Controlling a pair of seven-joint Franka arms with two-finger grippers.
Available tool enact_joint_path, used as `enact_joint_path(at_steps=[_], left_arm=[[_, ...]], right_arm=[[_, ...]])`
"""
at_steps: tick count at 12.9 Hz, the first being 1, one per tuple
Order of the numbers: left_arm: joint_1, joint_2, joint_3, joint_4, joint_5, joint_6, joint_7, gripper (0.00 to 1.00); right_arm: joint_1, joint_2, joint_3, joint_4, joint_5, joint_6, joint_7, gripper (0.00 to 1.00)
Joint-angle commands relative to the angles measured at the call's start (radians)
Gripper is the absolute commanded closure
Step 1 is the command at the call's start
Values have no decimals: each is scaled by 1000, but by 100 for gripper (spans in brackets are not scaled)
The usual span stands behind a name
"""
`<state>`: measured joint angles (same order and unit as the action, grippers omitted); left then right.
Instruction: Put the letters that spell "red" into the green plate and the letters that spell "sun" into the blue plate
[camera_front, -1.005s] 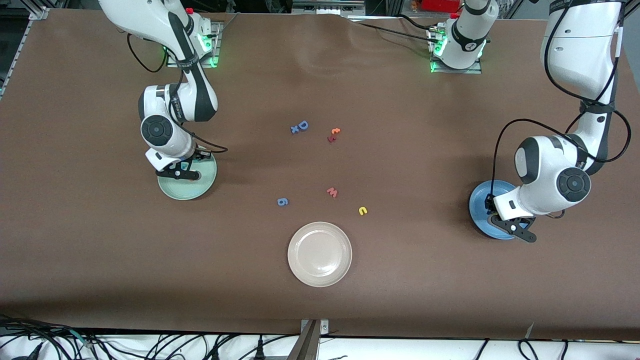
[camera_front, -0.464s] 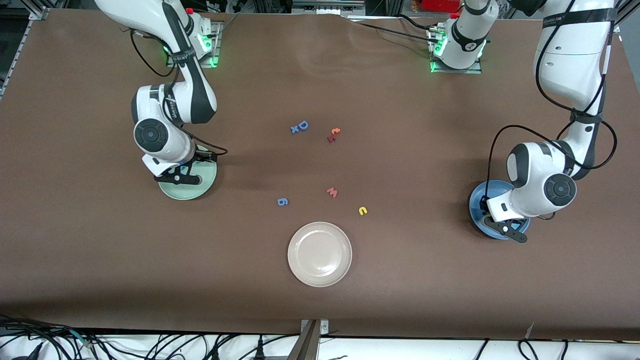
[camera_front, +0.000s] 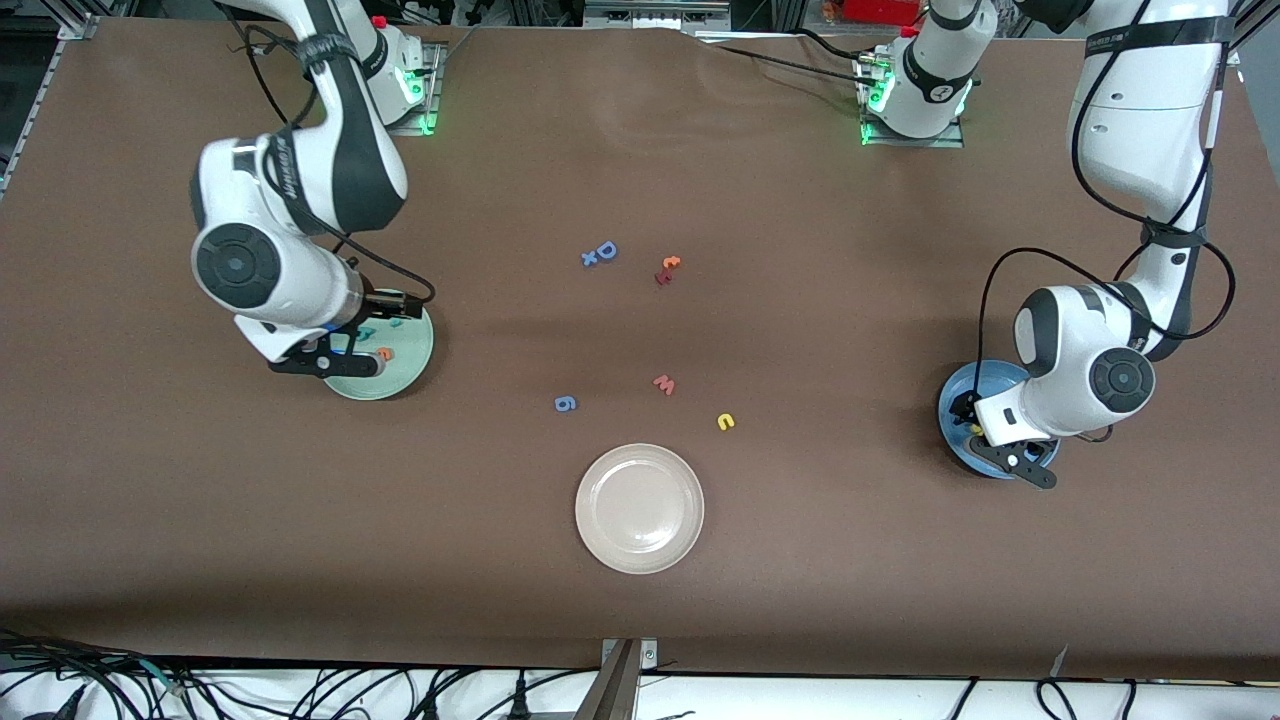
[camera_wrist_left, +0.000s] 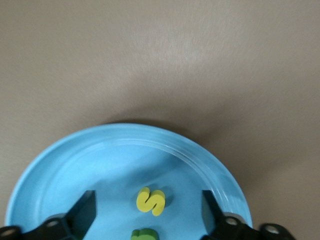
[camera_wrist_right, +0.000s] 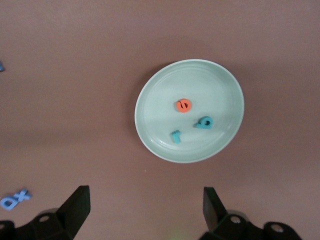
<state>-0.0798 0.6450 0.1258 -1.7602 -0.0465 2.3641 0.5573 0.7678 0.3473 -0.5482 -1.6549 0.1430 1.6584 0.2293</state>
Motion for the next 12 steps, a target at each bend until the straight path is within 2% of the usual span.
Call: enact_joint_path(at_steps=[1, 2, 4, 5, 7, 8, 10, 12], left_arm=[[-24, -85, -12, 1, 4, -69, -19, 1], [-61, -97, -12, 4, 2, -69, -37, 1], [-132, -102, -12, 13, -68, -71, -207, 1], [-171, -100, -12, 15, -97, -71, -306, 1], [-260, -91, -12, 40, -125, -69, -580, 1], [-302, -78, -12, 60, -125, -69, -714, 1], [-365, -53, -11, 103, -125, -68, -928, 2], [-399, -22, -9, 157, -128, -69, -1179, 10]], right_arm=[[1, 9, -64, 180, 18, -177, -22, 0], [5, 3, -76, 237, 15, -207, -19, 0], [-46, -65, -46, 277, 9, -216, -19, 0], [-114, -109, 32, 276, -6, -207, -16, 0], [-351, -163, 250, 274, -54, -181, -22, 0], [-449, -174, 314, 273, -51, -190, -31, 0], [-559, -238, 373, 203, -74, -193, -193, 0], [-645, -312, 416, 114, -137, -171, -300, 0]])
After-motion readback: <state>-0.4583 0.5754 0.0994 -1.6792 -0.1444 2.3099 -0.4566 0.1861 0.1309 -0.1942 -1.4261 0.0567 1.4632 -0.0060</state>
